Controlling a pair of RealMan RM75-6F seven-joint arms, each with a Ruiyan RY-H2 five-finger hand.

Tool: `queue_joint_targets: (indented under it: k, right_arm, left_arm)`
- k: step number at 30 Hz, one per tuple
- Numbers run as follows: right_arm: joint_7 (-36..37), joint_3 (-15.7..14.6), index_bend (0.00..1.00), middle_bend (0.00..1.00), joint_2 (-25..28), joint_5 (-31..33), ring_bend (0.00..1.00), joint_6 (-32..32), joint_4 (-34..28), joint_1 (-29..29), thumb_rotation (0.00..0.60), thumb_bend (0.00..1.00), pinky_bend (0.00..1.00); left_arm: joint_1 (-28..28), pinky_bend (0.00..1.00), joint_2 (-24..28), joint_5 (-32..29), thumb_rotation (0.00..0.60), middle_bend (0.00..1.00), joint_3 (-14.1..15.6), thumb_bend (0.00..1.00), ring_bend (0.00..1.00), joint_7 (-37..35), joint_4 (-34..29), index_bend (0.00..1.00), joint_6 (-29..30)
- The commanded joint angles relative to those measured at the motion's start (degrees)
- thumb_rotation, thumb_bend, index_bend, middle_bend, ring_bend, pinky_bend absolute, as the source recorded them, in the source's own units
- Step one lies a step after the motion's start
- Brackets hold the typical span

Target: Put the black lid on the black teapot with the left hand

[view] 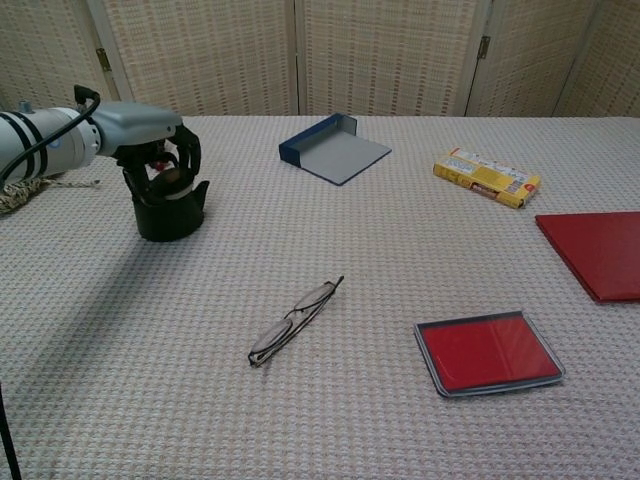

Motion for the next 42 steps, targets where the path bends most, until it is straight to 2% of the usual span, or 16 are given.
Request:
queue_joint_targets:
  k: [1,13,26,32,42]
  right_arm:
    - [-0.03,0.01,0.12,0.11,-0.01,0.03,0.19,-0.01,0.0,-0.02,0.6,0.29,0.0]
    - [-0.28,0.05,0.12,0.11,-0.01,0.02,0.19,-0.13,-0.18,0.02,0.6,0.29,0.0]
    - [-0.4,0.08,0.12,0.11,0.13,-0.08,0.19,0.11,-0.38,-0.11,0.6,0.29,0.0]
    - [-0.27,0.08,0.12,0.11,0.12,-0.07,0.19,0.17,-0.28,-0.18,0.6,0.29,0.0]
    - [-0.11,0.11,0.12,0.11,0.14,-0.1,0.2,-0.06,-0.12,-0.06,0.6,0.29,0.0]
  left_arm:
    - [-0.33,0.75,-0.12,-1.05,0.6,0.41,0.35,0.27,0.84,0.66,0.46,0.38,0.02]
    - [-0.76,0.75,0.09,-4.18,0.6,0.4,1.31,0.26,0.83,1.82,1.17,0.33,0.31]
    - [-1.18,0.75,0.41,-5.54,0.6,0.28,2.23,0.26,0.81,2.9,0.47,0.18,1.02]
    - [-1.52,0.75,0.48,-6.5,0.6,0.25,2.43,0.26,0.8,3.49,0.15,0.14,1.18]
    - [-0.48,0.75,3.73,-6.35,0.6,0.21,2.62,0.26,0.79,3.4,-5.68,0.11,4.04]
